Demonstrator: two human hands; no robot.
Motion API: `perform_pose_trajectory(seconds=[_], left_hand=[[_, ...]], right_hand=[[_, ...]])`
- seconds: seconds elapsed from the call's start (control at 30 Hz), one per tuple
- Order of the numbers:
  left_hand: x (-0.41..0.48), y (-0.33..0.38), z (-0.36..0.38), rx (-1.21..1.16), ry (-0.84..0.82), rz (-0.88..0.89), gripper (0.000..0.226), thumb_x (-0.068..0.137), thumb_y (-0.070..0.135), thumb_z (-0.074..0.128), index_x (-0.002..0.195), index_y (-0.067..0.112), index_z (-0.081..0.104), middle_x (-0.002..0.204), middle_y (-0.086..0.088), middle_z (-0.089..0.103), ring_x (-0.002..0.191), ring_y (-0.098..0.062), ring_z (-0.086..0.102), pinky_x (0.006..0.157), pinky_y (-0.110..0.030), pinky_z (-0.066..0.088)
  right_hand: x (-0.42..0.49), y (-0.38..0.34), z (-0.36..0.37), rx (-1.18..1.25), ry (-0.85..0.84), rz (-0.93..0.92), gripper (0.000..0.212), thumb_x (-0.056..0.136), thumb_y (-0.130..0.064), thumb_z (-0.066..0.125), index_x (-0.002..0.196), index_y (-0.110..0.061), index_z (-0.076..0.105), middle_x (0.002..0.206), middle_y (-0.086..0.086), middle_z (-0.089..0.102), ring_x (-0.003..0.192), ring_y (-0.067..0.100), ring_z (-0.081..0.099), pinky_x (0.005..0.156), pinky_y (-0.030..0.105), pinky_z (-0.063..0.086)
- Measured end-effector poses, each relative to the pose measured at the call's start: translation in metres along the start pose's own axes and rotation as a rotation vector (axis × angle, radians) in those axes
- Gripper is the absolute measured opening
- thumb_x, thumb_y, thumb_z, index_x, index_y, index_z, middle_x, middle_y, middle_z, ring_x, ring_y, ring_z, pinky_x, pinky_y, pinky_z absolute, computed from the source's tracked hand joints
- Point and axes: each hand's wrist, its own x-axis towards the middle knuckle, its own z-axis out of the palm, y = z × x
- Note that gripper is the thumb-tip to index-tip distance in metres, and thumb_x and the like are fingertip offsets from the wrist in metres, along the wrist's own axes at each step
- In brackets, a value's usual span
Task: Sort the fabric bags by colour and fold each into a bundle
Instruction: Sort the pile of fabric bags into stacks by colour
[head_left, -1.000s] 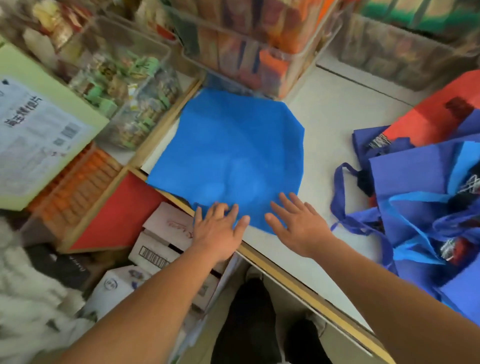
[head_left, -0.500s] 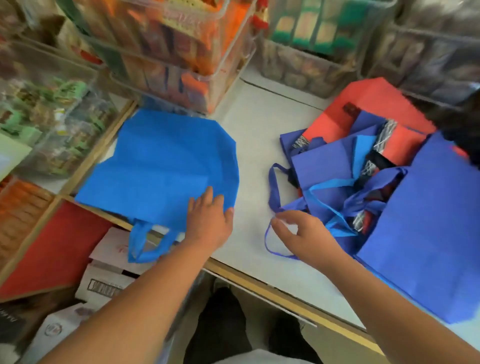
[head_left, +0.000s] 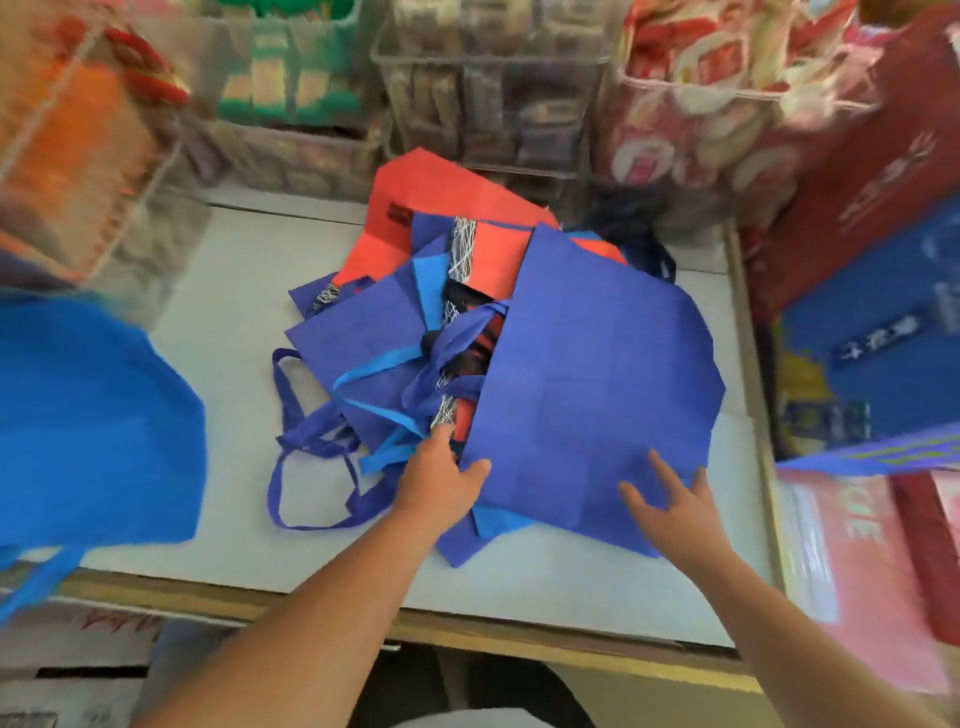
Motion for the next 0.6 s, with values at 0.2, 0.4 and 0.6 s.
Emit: perform_pose_trajectory(seconds=[0.2, 0.4, 0.6], left_hand=[[-0.006, -0.007, -0.011, 0.061, 0.190, -0.041, 0.027, 0.096, 0.022, 0.065, 0.079, 0.004, 0.054, 0.066, -0.009, 0.055, 0.066, -0.029, 0.051, 0.064, -0.042, 0.044], [-0.022, -0.035, -0.064, -0.073, 0.094, -0.133, 0.006, 0.097, 0.025, 0.066, 0.093, 0.022, 0.063, 0.087, -0.001, 0.072, 0.087, -0.024, 0.068, 0.078, -0.040, 0.055], [-0.021, -0.016, -0.072, -0.176, 0.082, 0.049, 0.009, 0.100, 0.022, 0.059, 0.102, 0.029, 0.065, 0.095, 0.005, 0.071, 0.091, -0.021, 0.067, 0.085, -0.045, 0.058]], right_hand=[[-0.004, -0.018, 0.030, -0.119, -0.156, -0.091, 0.072, 0.089, -0.078, 0.042, 0.155, -0.055, 0.027, 0.170, -0.007, 0.008, 0.157, 0.027, 0.011, 0.122, 0.048, 0.031], [-0.021, -0.062, 0.062, -0.112, -0.148, -0.078, 0.062, 0.095, -0.071, 0.041, 0.152, -0.048, 0.037, 0.170, 0.001, 0.009, 0.152, 0.030, 0.018, 0.119, 0.045, 0.033], [-0.008, -0.088, 0.053, 0.098, -0.063, -0.106, 0.057, 0.096, -0.053, 0.058, 0.150, -0.037, 0.049, 0.159, 0.009, 0.033, 0.147, 0.031, 0.034, 0.119, 0.049, 0.035]])
